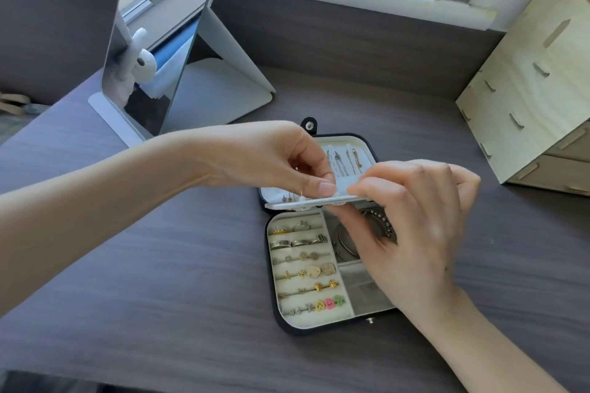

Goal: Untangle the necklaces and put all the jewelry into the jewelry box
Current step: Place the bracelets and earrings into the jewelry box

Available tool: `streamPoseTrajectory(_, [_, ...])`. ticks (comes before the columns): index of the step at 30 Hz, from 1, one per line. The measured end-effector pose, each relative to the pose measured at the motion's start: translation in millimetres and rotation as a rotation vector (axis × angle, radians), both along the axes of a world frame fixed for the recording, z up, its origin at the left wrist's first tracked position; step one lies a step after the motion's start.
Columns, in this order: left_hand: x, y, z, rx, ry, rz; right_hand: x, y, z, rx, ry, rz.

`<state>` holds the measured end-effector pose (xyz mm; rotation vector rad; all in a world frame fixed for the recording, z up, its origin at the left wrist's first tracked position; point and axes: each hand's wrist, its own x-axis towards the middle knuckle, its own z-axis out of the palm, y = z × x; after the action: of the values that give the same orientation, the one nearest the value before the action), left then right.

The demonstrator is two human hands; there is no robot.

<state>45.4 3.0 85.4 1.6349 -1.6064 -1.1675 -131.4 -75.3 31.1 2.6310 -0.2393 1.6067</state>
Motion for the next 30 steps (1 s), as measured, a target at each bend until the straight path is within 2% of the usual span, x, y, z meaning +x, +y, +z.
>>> streamPoseTrajectory(3, [3,-2,7,-0.016,-0.107,-0.014,0,-1,0,0.009,0.001,0.004])
streamPoseTrajectory(6, [7,0,13,-0.023,-0.135,0.046,0,-3,0,0.020,0.005,0.004])
streamPoseTrajectory(9, [14,3,2,-0.003,-0.160,0.321,1,-2,0,0.017,-0.003,0.000])
streamPoseTrajectory(13, [24,-3,-27,0.024,-0.357,0.712,2,-3,1,0.006,-0.003,0.000])
streamPoseTrajectory(16, [27,-12,-32,-0.014,-0.582,0.745,3,-4,1,0.017,0.008,-0.004])
streamPoseTrajectory(19, [36,-18,-36,0.094,-0.706,0.724,3,-5,4,0.040,0.034,-0.006])
streamPoseTrajectory(21, [42,-19,-41,0.178,-0.544,0.734,5,-7,7,0.064,0.064,0.005])
streamPoseTrajectory(23, [43,-19,-41,0.183,-0.330,0.772,7,-9,13,0.086,0.093,0.021])
streamPoseTrajectory(27, [44,-17,-34,0.190,-0.106,0.832,6,-13,24,0.097,0.152,0.076])
streamPoseTrajectory(30, [44,-16,-32,0.203,-0.020,0.865,-6,-15,27,0.121,0.182,0.132])
